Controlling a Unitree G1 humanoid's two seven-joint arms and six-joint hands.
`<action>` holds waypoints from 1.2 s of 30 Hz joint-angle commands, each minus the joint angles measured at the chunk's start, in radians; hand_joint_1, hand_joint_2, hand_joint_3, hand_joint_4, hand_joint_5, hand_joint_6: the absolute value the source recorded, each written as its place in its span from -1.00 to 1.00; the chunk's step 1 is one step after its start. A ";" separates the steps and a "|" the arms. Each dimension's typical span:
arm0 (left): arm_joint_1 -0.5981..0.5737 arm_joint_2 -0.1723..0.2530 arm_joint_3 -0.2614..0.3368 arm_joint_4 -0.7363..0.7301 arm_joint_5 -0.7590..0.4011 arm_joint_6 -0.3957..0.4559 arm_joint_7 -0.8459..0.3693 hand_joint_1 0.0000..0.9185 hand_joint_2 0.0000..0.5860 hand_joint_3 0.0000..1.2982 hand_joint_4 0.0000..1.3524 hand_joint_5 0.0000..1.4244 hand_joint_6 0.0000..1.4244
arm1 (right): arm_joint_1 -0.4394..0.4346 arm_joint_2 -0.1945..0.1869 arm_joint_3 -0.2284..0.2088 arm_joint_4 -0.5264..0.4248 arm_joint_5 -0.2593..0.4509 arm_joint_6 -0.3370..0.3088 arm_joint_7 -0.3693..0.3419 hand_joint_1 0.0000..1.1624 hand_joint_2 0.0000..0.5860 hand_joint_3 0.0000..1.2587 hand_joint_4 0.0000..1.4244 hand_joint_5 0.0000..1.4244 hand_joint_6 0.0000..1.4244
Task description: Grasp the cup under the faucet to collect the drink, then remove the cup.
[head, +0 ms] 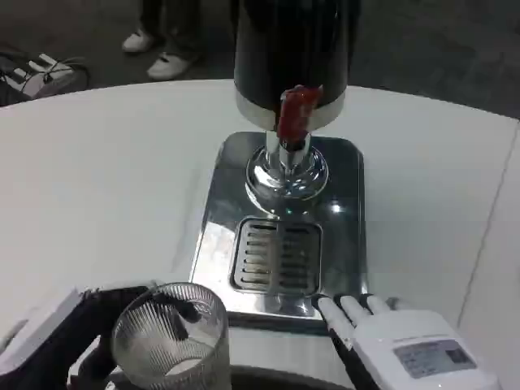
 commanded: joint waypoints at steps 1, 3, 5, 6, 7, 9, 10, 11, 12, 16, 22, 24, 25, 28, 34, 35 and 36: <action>-0.010 -0.004 0.004 0.003 -0.003 -0.030 0.011 0.20 -1.00 0.64 0.72 0.90 1.00 | -0.013 0.106 0.043 0.012 0.007 0.004 0.002 -0.60 0.38 -1.00 -1.00 -1.00 -1.00; -0.014 -0.005 0.004 0.001 -0.003 -0.029 0.012 0.20 -1.00 0.64 0.72 0.90 1.00 | -0.014 0.106 0.043 0.012 0.008 0.004 0.001 -0.60 0.38 -1.00 -1.00 -1.00 -1.00; -0.024 -0.005 0.003 0.001 -0.002 -0.024 0.013 0.20 -1.00 0.64 0.72 0.90 1.00 | -0.016 0.107 0.042 0.012 0.009 0.005 0.001 -0.60 0.38 -1.00 -1.00 -1.00 -1.00; -0.028 -0.006 0.003 0.001 -0.002 -0.023 0.013 0.20 -1.00 0.64 0.72 0.90 1.00 | -0.017 0.107 0.042 0.012 0.009 0.005 0.002 -0.60 0.38 -1.00 -1.00 -1.00 -1.00; -0.032 -0.006 0.002 0.002 -0.001 -0.022 0.013 0.20 -1.00 0.64 0.72 0.90 1.00 | -0.018 0.108 0.041 0.013 0.009 0.006 0.003 -0.60 0.38 -1.00 -1.00 -1.00 -1.00; -0.039 -0.008 0.000 0.004 0.000 -0.020 0.012 0.20 -1.00 0.64 0.72 0.90 1.00 | -0.021 0.108 0.038 0.014 0.010 0.008 0.004 -0.60 0.38 -1.00 -1.00 -1.00 -1.00; -0.045 -0.008 -0.002 0.005 0.001 -0.019 0.012 0.20 -1.00 0.64 0.72 0.90 1.00 | -0.023 0.109 0.037 0.014 0.010 0.009 0.005 -0.60 0.38 -1.00 -1.00 -1.00 -1.00; -0.050 -0.009 -0.003 0.007 0.002 -0.018 0.013 0.20 -1.00 0.64 0.72 0.90 1.00 | -0.024 0.109 0.035 0.013 0.010 0.009 0.007 -0.60 0.38 -1.00 -1.00 -1.00 -1.00; -0.055 -0.010 -0.005 0.009 0.003 -0.017 0.013 0.20 -1.00 0.64 0.72 0.90 1.00 | -0.024 0.110 0.033 0.012 0.010 0.010 0.009 -0.60 0.38 -1.00 -1.00 -1.00 -1.00; -0.072 -0.016 -0.014 0.020 0.014 -0.010 0.017 0.20 -1.00 0.64 0.72 0.90 1.00 | -0.023 0.114 0.025 0.008 0.016 0.013 0.008 -0.60 0.38 -1.00 -1.00 -1.00 -1.00; -0.128 -0.054 -0.030 0.053 0.058 0.020 0.047 0.20 -1.00 0.64 0.72 0.90 1.00 | -0.032 0.133 0.009 0.001 0.038 0.024 0.005 -0.60 0.38 -1.00 -1.00 -1.00 -1.00; -0.163 -0.075 -0.043 0.071 0.087 0.038 0.067 0.20 -1.00 0.64 0.72 0.90 1.00 | -0.034 0.140 0.008 0.001 0.039 0.028 0.004 -0.60 0.38 -1.00 -1.00 -1.00 -1.00; -0.184 -0.085 -0.052 0.081 0.104 0.049 0.079 0.20 -1.00 0.64 0.72 0.90 1.00 | -0.035 0.142 0.008 0.000 0.039 0.030 0.003 -0.60 0.38 -1.00 -1.00 -1.00 -1.00; -0.238 -0.104 -0.072 0.112 0.149 0.074 0.113 0.20 -1.00 0.64 0.72 0.90 1.00 | -0.030 0.146 0.009 -0.010 0.038 0.037 0.004 -0.60 0.38 -1.00 -1.00 -1.00 -1.00; -0.397 -0.111 -0.125 0.263 0.245 0.103 0.182 0.20 -1.00 0.64 0.72 0.90 1.00 | -0.006 0.140 -0.003 -0.041 0.050 0.039 0.007 -0.60 0.38 -1.00 -1.00 -1.00 -1.00; -0.442 -0.109 -0.140 0.309 0.266 0.103 0.196 0.20 -1.00 0.64 0.72 0.91 1.00 | -0.004 0.140 -0.005 -0.045 0.052 0.038 0.008 -0.60 0.38 -1.00 -1.00 -1.00 -1.00; -0.478 -0.107 -0.153 0.348 0.283 0.101 0.208 0.20 -1.00 0.64 0.72 0.91 1.00 | -0.003 0.139 -0.009 -0.049 0.056 0.036 0.010 -0.60 0.38 -1.00 -1.00 -1.00 -1.00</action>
